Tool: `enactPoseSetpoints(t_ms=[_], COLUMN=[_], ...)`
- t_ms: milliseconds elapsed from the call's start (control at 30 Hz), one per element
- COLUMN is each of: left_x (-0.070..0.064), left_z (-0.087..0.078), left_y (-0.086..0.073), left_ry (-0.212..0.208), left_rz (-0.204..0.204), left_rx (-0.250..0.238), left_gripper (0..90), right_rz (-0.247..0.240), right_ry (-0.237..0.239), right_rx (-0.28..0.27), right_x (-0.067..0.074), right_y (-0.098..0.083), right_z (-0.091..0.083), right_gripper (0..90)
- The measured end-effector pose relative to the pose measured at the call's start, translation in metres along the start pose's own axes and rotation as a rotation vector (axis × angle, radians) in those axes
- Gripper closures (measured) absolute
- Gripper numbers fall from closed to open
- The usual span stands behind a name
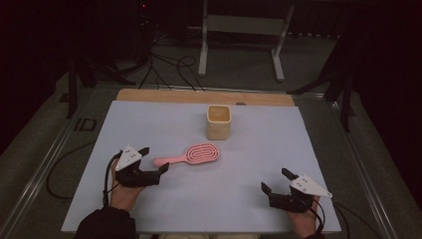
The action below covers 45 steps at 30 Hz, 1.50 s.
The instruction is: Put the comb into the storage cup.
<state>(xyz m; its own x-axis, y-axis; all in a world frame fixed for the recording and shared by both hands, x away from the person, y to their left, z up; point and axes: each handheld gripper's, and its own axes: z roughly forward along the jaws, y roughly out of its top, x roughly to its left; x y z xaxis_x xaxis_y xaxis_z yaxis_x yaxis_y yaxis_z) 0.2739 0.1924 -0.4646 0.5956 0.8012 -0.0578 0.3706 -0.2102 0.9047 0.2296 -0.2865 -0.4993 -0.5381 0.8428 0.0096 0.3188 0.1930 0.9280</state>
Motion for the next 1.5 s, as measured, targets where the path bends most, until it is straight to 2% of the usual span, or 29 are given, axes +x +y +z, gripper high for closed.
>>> enactPoseSetpoints(t_ms=[67,100,133,333,567,633,667,800,933,1367,1500], left_x=[0.001,0.001,0.005,0.013,0.013,0.015,0.018,0.023,0.025,0.026,0.024], left_z=[-0.006,-0.006,-0.015,-0.029,-0.039,-0.041,-0.042,-0.045,-0.047,-0.044,-0.044], left_y=[-0.005,-0.005,-0.014,-0.03,-0.043,-0.047,-0.051,-0.055,-0.056,-0.054,-0.052], left_ry=[0.039,0.039,0.076,0.105,0.127,0.13,0.145,0.144,0.139,0.129,0.111], left_rz=[0.019,0.019,0.023,0.003,0.015,0.006,-0.006,-0.033,-0.035,-0.016,-0.014], left_rx=[-0.019,-0.019,-0.025,-0.027,-0.033,-0.035,-0.036,-0.052,-0.061,-0.066,-0.069], left_gripper=[5.2,2.8,0.5,0.2,0.2,0.2,0.2,0.2,0.2,0.2,0.2], right_rz=[-0.001,-0.001,-0.003,-0.002,-0.009,-0.009,-0.013,-0.021,-0.031,-0.034,-0.034], right_ry=[0.0,0.0,0.005,0.007,0.018,0.025,0.027,0.033,0.039,0.032,0.031], right_rx=[0.0,0.0,-0.002,-0.006,-0.013,-0.017,-0.019,-0.018,-0.021,-0.031,-0.03], right_x=[0.0,0.0,0.001,0.001,0.002,0.003,0.003,0.003,0.005,0.004,0.005], right_y=[0.0,0.0,0.0,0.0,0.001,0.001,0.002,0.003,0.003,0.004,0.004], right_z=[0.0,0.0,0.0,0.0,0.0,0.0,0.0,0.001,0.003,0.003,0.003], right_gripper=[8.9,8.9,8.9,8.9,8.9,8.8,8.8,8.8,8.8,8.9,8.9])
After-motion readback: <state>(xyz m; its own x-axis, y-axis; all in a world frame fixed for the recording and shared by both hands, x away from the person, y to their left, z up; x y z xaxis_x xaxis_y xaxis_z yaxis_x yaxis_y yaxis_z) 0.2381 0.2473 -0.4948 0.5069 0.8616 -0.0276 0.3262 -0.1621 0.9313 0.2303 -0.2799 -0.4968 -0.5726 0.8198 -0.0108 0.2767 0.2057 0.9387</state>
